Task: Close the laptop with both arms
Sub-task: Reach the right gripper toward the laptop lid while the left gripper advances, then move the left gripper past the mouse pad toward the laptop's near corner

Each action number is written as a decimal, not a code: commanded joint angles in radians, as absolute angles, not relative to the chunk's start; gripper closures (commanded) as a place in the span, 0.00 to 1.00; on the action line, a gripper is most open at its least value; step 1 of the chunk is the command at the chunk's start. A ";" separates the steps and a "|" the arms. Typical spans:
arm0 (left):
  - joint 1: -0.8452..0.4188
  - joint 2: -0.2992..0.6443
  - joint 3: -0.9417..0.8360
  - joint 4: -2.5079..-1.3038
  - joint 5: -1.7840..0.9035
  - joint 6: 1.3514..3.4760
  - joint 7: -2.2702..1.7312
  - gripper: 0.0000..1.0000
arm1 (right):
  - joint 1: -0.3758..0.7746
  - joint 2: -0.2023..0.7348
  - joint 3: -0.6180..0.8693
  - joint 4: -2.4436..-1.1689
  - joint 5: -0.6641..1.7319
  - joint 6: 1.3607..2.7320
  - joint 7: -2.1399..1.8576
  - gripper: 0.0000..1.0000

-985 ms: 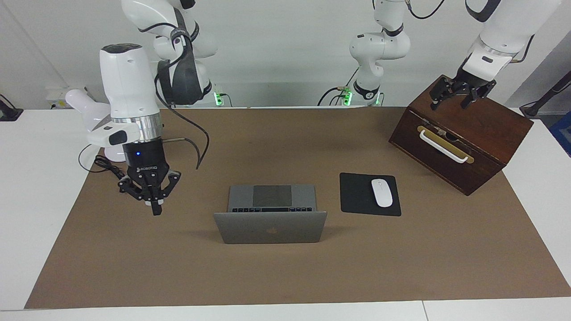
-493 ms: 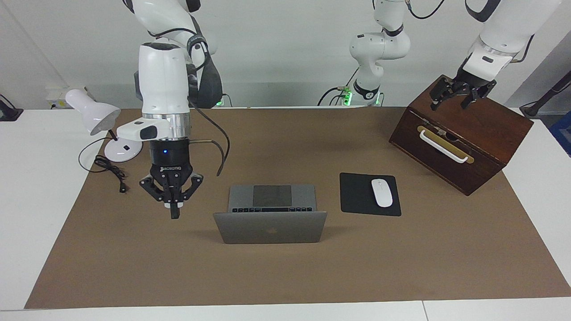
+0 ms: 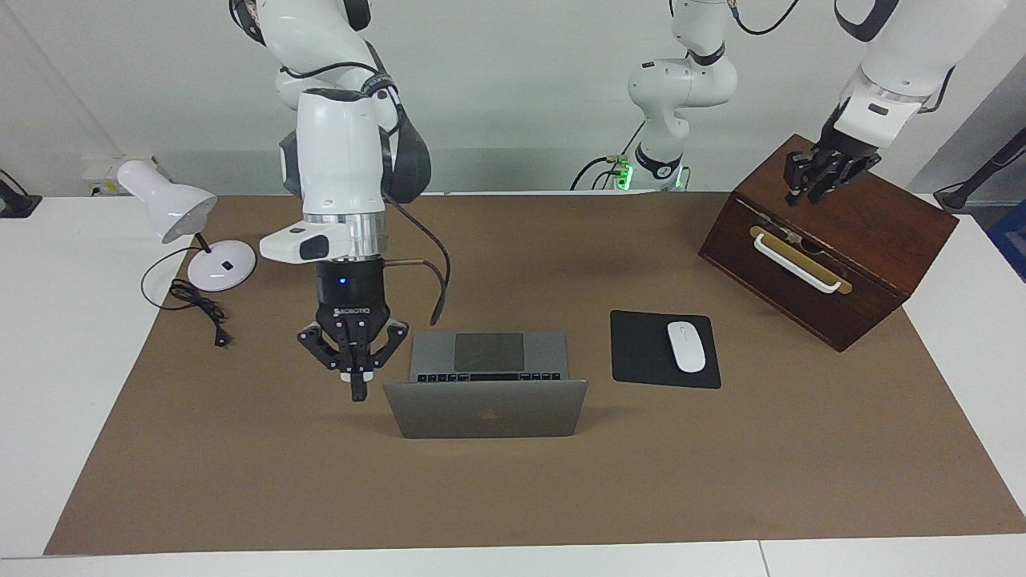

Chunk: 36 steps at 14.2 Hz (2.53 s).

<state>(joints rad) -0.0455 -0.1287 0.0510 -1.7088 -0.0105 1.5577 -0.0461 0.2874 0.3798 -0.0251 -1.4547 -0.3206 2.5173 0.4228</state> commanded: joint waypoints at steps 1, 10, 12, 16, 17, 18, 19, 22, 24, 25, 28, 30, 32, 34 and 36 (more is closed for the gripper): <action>-0.037 -0.153 0.046 -1.753 0.006 1.611 -0.063 1.00 | 0.327 0.437 -0.032 -1.392 -0.359 2.508 0.510 1.00; -0.110 -0.143 0.043 -1.821 -0.026 1.847 -0.052 1.00 | 0.512 0.526 -0.158 -1.295 -0.474 2.436 0.764 1.00; -0.152 -0.120 0.043 -1.838 -0.026 1.902 -0.054 1.00 | 0.518 0.538 -0.156 -1.267 -0.476 2.404 0.810 1.00; -0.251 -0.120 0.041 -1.974 -0.035 2.136 -0.058 1.00 | 0.535 0.541 -0.155 -1.264 -0.476 2.396 0.830 1.00; -0.273 -0.115 0.041 -2.020 -0.038 2.231 -0.060 1.00 | 0.537 0.543 -0.156 -1.264 -0.476 2.393 0.833 1.00; -0.300 -0.107 0.043 -2.054 -0.041 2.314 -0.061 1.00 | 0.537 0.545 -0.155 -1.264 -0.476 2.393 0.833 1.00; -0.320 -0.100 0.041 -2.083 -0.049 2.374 -0.058 1.00 | 0.537 0.545 -0.155 -1.264 -0.477 2.390 0.838 1.00; -0.403 -0.060 0.043 -2.182 -0.051 2.611 -0.048 1.00 | 0.548 0.560 -0.156 -1.259 -0.477 2.379 0.844 1.00; -0.471 -0.041 0.043 -2.291 -0.051 2.817 -0.046 1.00 | 0.549 0.561 -0.155 -1.256 -0.477 2.376 0.865 1.00; -0.498 -0.026 0.043 -2.331 -0.051 2.898 -0.045 1.00 | 0.551 0.566 -0.156 -1.256 -0.477 2.376 0.891 1.00; -0.560 0.003 0.044 -2.373 -0.051 3.014 -0.026 1.00 | 0.568 0.578 -0.156 -1.256 -0.480 2.376 0.946 1.00; -0.604 0.041 0.044 -2.385 -0.051 3.106 -0.026 1.00 | 0.578 0.580 -0.156 -1.256 -0.486 2.376 0.979 1.00; -0.632 0.104 0.044 -2.387 -0.051 3.196 -0.026 1.00 | 0.581 0.580 -0.156 -1.258 -0.508 2.375 0.999 1.00; -0.653 0.170 0.046 -2.387 -0.051 3.294 -0.020 1.00 | 0.581 0.578 -0.155 -1.258 -0.511 2.375 1.002 1.00; -0.672 0.247 0.048 -2.384 -0.049 3.402 -0.017 1.00 | 0.580 0.580 -0.155 -1.259 -0.526 2.381 1.002 1.00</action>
